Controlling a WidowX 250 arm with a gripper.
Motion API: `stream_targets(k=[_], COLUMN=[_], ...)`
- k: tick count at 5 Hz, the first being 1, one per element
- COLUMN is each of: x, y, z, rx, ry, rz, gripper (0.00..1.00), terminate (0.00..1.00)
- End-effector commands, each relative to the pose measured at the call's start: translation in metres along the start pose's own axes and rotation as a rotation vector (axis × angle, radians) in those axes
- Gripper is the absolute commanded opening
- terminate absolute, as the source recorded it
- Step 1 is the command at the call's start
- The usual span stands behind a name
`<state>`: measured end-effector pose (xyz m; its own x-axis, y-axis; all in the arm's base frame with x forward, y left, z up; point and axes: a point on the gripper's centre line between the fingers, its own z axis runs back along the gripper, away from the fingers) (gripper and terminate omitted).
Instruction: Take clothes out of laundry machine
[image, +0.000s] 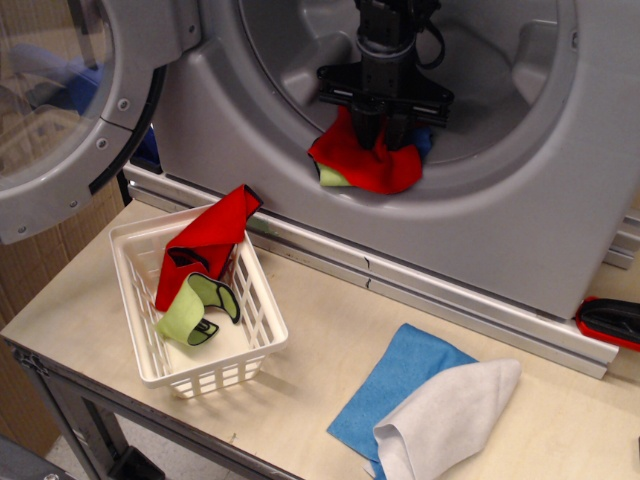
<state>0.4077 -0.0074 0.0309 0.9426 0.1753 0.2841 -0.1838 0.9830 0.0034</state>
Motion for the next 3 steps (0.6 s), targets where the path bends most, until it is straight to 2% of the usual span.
stream_targets(k=[1, 2, 3], x=[-0.006, -0.015, -0.042], y=[0.017, 0.025, 0.042], z=[0.049, 0.073, 0.088], rx=[0.075, 0.169, 0.265], ry=[-0.077, -0.059, 0.011], rz=[0.066, 0.149, 0.267], gripper=[0.0, 0.0, 0.0], terminate=[0.0, 0.0, 0.0])
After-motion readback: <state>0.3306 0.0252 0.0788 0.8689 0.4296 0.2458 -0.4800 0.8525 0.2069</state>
